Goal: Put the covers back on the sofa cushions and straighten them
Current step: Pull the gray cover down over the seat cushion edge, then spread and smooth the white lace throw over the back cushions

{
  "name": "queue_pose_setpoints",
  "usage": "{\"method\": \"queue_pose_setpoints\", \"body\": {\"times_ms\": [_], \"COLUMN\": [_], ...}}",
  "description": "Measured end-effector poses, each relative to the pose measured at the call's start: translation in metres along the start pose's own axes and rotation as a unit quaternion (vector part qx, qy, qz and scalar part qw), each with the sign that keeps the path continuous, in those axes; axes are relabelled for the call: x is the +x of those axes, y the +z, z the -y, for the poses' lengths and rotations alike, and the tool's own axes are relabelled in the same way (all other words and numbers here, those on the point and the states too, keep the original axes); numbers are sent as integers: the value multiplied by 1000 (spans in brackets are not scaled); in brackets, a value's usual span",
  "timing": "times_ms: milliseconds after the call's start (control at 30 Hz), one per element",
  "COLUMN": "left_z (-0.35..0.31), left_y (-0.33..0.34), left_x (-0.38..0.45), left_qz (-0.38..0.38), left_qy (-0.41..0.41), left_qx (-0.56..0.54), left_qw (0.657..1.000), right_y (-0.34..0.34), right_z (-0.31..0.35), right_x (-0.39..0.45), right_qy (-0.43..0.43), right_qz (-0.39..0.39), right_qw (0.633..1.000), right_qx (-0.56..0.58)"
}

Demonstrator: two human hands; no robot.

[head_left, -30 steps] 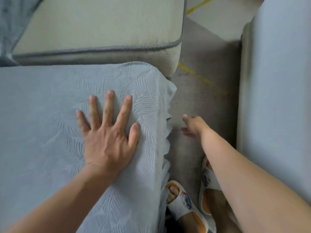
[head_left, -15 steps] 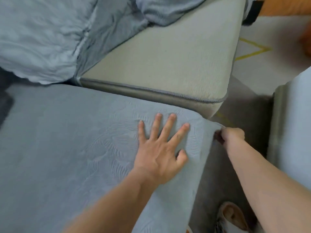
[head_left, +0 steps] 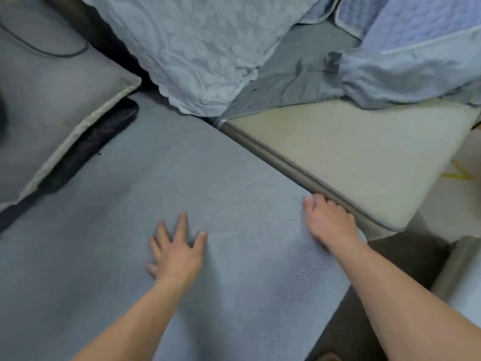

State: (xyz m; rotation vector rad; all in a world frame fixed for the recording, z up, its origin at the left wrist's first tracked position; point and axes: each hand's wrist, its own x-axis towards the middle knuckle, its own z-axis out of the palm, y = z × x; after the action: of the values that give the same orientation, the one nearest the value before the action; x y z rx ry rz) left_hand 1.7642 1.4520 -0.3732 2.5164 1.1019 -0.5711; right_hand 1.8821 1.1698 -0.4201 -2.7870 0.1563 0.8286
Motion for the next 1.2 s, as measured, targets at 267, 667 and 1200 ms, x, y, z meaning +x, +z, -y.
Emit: {"method": "queue_pose_setpoints", "body": {"times_ms": [267, 667, 1200], "left_z": [54, 115, 229], "left_y": [-46, -64, 44], "left_x": [55, 96, -405], "left_qz": [82, 139, 55], "left_qy": [17, 22, -418], "left_qx": [69, 65, -405], "left_qw": [994, 988, 811], "right_y": [8, 23, 74], "right_z": [197, 255, 222], "right_x": [3, 24, -268], "right_qy": [-306, -176, -354], "right_qz": [-111, -14, 336], "right_qw": [942, 951, 771], "right_qx": [-77, -255, -409]}}
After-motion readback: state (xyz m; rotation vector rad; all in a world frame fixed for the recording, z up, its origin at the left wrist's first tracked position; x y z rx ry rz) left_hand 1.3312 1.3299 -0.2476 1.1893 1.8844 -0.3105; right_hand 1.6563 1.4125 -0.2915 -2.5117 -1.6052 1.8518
